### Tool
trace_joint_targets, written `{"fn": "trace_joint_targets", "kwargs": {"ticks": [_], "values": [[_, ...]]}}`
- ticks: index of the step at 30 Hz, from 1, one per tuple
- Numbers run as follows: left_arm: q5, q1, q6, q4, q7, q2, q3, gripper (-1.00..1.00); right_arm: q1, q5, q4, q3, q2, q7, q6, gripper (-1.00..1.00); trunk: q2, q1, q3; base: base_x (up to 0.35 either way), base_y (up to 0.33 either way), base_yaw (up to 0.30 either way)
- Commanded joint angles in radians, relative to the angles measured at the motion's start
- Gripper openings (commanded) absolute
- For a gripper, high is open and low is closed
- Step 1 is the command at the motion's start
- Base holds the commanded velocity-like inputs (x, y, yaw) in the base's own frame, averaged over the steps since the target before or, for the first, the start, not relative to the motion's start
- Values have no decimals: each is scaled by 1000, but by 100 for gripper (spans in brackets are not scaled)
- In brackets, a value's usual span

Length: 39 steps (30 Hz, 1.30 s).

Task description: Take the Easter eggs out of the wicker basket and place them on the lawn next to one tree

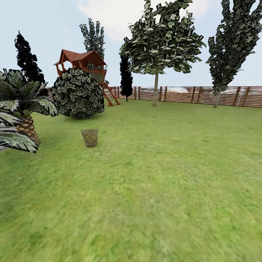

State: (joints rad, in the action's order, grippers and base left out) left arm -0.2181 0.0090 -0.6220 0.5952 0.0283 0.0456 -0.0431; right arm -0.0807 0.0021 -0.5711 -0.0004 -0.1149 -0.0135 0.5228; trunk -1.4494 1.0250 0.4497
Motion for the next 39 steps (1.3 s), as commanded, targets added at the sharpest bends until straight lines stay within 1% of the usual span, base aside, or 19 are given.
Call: {"fn": "trace_joint_targets", "kwargs": {"ticks": [1,2,3,4,6,7,8,9,10,11,12,13,14,15,18,22,30,36,39], "values": [[-9,2,-144,192,1,2,-54,100,-2,-2,-238,-2,-11,-5,196,100,-1,0,1,0,0,0],[-13,0,-200,305,-7,2,-81,100,-13,-1,-356,-2,-14,-8,282,100,-1,0,1,0,0,0],[-15,-3,-236,393,-22,1,-98,100,-29,2,-446,-2,-15,-10,341,100,-1,0,1,0,0,0],[-18,-15,-270,495,-71,1,-114,100,-66,8,-536,-1,-12,-18,406,100,-1,0,1,0,0,0],[-22,-33,-293,573,-165,1,-125,100,-120,21,-574,1,4,-66,448,100,-1,0,1,0,0,0],[-26,-42,-299,600,-236,0,-129,100,-150,26,-563,1,16,-141,458,100,-1,0,1,0,0,0],[-32,-45,-303,610,-272,0,-131,100,-162,27,-554,2,21,-189,462,100,-1,0,1,0,0,0],[-46,-47,-307,615,-296,0,-132,100,-170,28,-545,3,26,-220,463,100,-1,0,1,0,0,0],[-82,-49,-315,620,-316,0,-132,100,-177,27,-540,7,32,-243,464,100,-1,0,1,0,0,0],[-111,-49,-321,621,-323,0,-130,100,-179,27,-540,9,36,-248,465,100,-1,0,1,0,0,0],[-137,-50,-327,622,-328,0,-129,100,-181,27,-540,11,39,-249,466,100,-1,0,1,0,0,0],[-148,-50,-330,622,-330,0,-128,100,-181,27,-540,12,40,-249,466,100,-1,0,1,0,0,0],[-172,-50,-335,620,-333,0,-126,100,-182,27,-539,13,42,-246,466,100,-1,0,1,0,0,0],[-184,-50,-337,619,-335,0,-125,100,-183,26,-539,12,44,-240,466,100,-1,0,1,0,0,0],[-198,-50,-338,618,-336,1,-126,100,-183,27,-540,9,42,-226,467,100,-1,0,1,0,0,0],[-203,-50,-338,612,-316,1,-127,100,-183,27,-540,6,41,-223,467,100,-1,0,1,105,0,0],[-205,-50,-332,606,-295,-7,-125,100,-183,26,-540,0,33,-222,467,100,-1,0,1,293,0,14],[-202,-50,-332,605,-239,-6,-125,100,-183,25,-541,-1,33,-223,467,100,-1,0,1,341,50,68],[-203,-50,-335,594,-232,-3,-129,100,-183,25,-541,0,33,-223,466,100,-1,0,1,343,19,30]]}}
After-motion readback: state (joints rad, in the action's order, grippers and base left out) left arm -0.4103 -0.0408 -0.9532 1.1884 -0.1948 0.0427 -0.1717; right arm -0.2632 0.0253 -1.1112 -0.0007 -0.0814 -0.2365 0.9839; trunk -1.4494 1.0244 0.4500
